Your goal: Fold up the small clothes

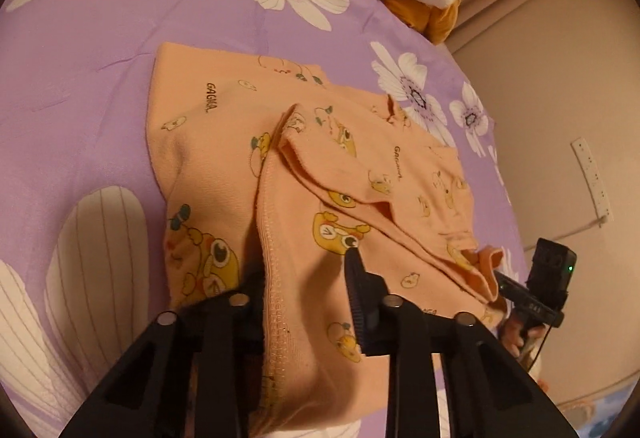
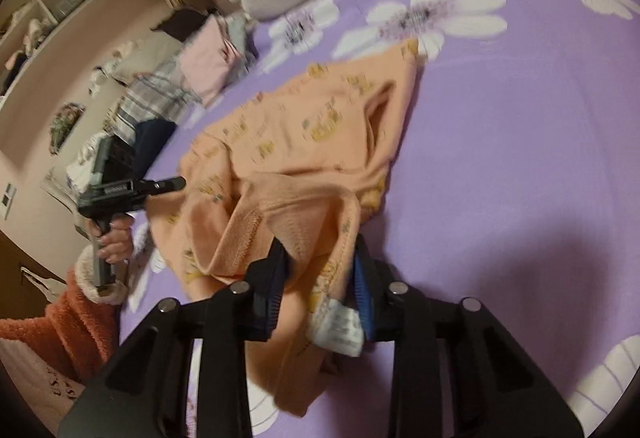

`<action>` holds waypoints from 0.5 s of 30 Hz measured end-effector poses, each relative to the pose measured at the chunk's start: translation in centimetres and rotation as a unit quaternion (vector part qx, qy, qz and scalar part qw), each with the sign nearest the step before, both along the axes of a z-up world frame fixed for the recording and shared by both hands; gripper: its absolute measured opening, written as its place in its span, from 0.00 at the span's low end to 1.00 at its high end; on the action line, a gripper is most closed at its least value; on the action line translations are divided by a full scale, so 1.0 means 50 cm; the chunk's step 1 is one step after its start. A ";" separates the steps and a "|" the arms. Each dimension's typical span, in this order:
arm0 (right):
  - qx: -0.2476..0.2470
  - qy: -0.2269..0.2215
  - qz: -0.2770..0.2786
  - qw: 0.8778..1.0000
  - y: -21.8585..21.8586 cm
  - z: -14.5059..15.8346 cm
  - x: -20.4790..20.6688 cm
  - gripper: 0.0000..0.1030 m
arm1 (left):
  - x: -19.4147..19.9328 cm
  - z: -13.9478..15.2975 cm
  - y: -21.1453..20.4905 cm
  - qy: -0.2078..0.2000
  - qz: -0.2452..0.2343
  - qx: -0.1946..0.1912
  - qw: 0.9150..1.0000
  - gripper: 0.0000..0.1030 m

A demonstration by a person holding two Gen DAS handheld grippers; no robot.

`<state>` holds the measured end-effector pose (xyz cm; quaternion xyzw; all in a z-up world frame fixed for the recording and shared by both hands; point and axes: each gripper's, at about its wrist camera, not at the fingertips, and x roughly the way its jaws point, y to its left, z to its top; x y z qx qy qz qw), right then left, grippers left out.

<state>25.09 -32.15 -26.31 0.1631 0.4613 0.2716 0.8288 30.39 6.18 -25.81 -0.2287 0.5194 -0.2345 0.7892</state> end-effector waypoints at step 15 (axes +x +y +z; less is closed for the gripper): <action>-0.002 0.000 -0.031 1.000 -0.046 -0.002 -0.026 0.21 | -0.019 0.011 0.002 0.013 -0.009 -0.019 1.000 0.11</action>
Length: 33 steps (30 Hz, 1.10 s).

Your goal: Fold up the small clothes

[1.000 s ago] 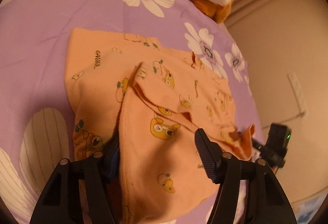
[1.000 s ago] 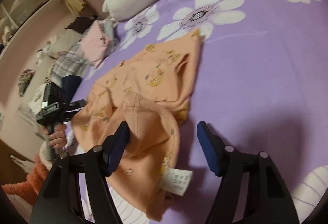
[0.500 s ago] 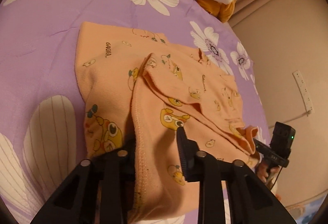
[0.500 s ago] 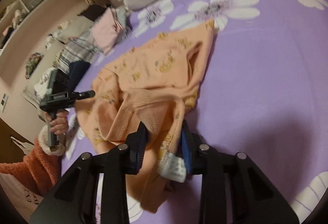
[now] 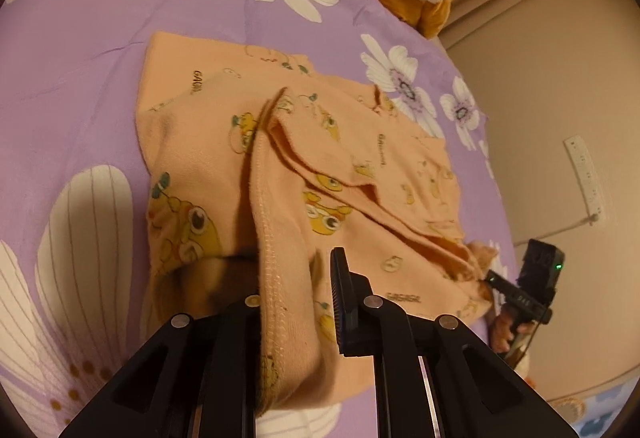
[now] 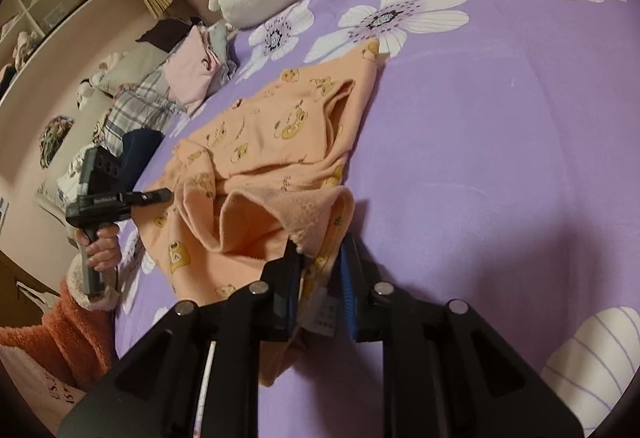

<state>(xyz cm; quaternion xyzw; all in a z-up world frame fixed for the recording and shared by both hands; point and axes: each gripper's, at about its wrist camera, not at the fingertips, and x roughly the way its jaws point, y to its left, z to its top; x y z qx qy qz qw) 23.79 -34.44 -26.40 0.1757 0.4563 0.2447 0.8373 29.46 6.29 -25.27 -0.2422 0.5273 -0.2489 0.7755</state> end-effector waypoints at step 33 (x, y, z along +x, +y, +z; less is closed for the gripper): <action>0.106 -0.078 -0.057 0.990 0.060 0.128 0.047 0.06 | 0.022 0.112 0.048 -0.103 0.125 -0.145 0.976 0.00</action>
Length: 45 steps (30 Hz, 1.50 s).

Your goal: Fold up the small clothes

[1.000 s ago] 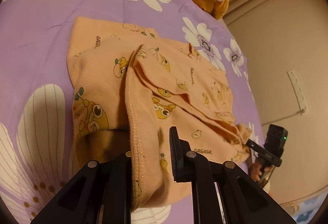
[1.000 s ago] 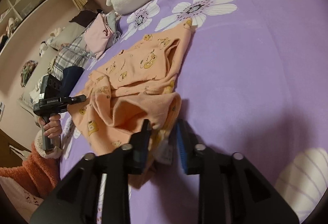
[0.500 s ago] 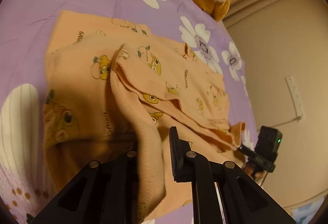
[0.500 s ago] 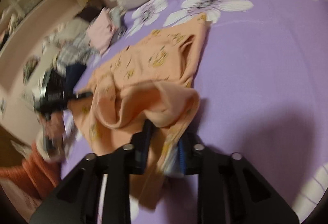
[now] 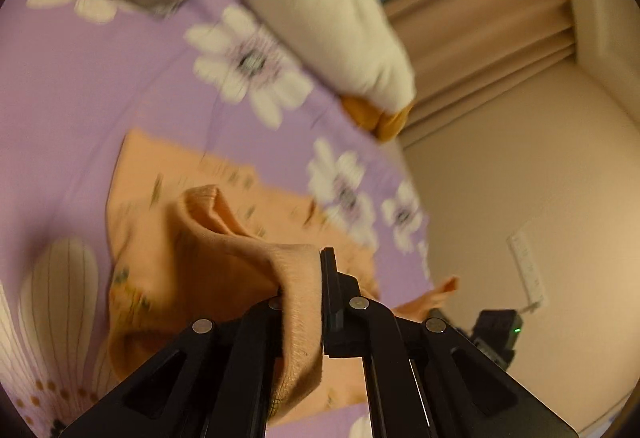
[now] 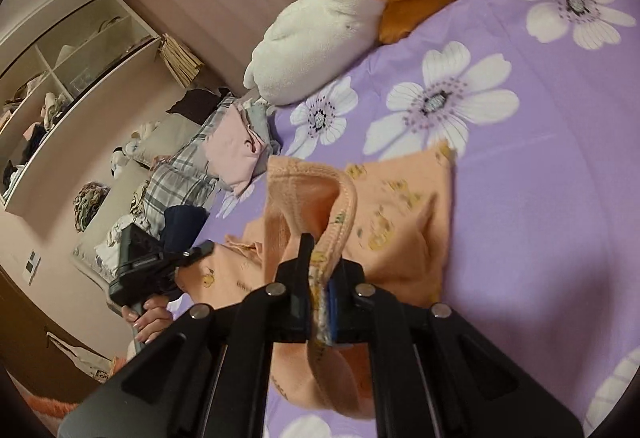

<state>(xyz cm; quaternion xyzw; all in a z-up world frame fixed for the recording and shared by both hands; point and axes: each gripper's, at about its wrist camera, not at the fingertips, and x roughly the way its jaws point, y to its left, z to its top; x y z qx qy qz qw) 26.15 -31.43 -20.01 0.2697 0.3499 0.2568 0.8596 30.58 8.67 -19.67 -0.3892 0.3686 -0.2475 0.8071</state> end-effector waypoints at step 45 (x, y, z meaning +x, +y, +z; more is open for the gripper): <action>-0.097 0.123 -0.151 0.976 -0.037 -0.065 0.257 0.06 | 0.191 -0.098 0.103 0.084 0.120 0.100 0.984 0.03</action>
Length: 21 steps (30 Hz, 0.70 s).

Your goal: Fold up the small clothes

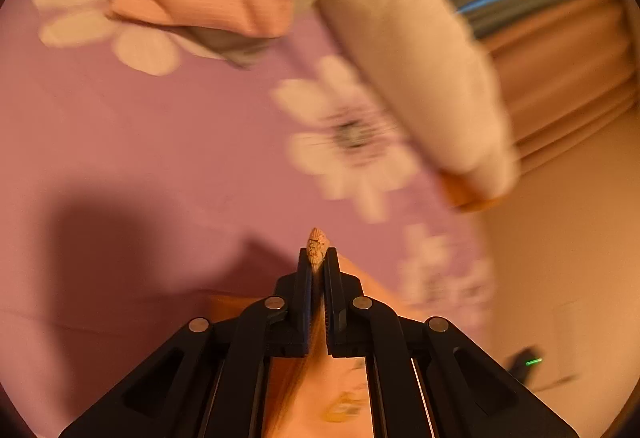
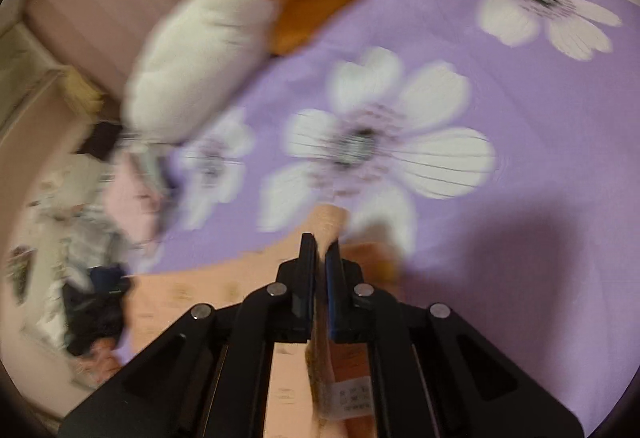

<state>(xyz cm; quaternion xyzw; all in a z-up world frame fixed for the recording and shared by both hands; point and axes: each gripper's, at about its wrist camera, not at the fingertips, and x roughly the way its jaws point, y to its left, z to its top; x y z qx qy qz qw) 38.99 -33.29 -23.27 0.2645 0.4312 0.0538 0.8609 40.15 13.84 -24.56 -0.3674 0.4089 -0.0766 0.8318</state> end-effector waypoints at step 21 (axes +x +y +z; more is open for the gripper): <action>-0.227 0.030 0.111 0.967 0.130 -0.033 -0.288 0.29 | -0.344 -0.021 -0.164 0.052 -0.154 0.213 0.963 0.68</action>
